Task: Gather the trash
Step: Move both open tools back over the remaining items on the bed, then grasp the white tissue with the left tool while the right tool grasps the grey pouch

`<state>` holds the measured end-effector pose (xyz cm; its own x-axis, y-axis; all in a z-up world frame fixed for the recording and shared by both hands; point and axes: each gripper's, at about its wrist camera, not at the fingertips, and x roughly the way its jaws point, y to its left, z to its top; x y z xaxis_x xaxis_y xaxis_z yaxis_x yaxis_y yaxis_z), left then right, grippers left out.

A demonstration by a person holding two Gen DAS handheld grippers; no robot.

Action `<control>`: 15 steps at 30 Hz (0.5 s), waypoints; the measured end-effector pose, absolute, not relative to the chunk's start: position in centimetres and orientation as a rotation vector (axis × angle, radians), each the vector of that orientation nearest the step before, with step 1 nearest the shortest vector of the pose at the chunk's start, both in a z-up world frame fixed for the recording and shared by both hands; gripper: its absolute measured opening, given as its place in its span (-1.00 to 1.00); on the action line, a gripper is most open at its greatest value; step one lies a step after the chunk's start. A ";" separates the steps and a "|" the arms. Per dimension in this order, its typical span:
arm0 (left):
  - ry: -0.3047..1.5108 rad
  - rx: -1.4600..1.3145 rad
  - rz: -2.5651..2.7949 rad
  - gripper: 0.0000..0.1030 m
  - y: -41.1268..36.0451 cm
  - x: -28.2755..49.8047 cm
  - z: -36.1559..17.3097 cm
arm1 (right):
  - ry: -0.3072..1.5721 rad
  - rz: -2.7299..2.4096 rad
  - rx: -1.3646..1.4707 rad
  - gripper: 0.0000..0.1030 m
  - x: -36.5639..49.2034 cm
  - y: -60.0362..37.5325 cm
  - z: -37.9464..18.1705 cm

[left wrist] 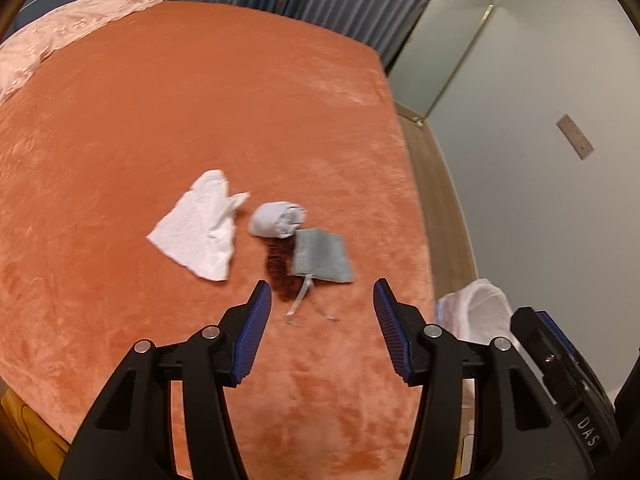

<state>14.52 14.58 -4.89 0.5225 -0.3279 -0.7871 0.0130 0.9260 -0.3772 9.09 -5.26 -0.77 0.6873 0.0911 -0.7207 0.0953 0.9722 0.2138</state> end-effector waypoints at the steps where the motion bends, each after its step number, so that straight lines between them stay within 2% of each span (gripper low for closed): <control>1: 1.013 -0.344 -0.189 -0.02 15.4 14.7 -5.5 | 0.829 0.004 0.239 0.22 9.6 -4.7 -1.3; 5: 1.050 -0.349 -0.128 0.02 18.1 15.6 -7.7 | 0.871 0.019 0.231 0.22 11.0 -3.0 -3.2; 8: 1.074 -0.355 -0.085 0.15 19.8 16.5 -9.4 | 0.909 0.026 0.212 0.22 12.6 -1.5 -5.0; 15: 1.150 -0.357 -0.019 0.29 22.8 19.5 -14.2 | 0.996 0.032 0.196 0.22 17.0 0.8 -9.6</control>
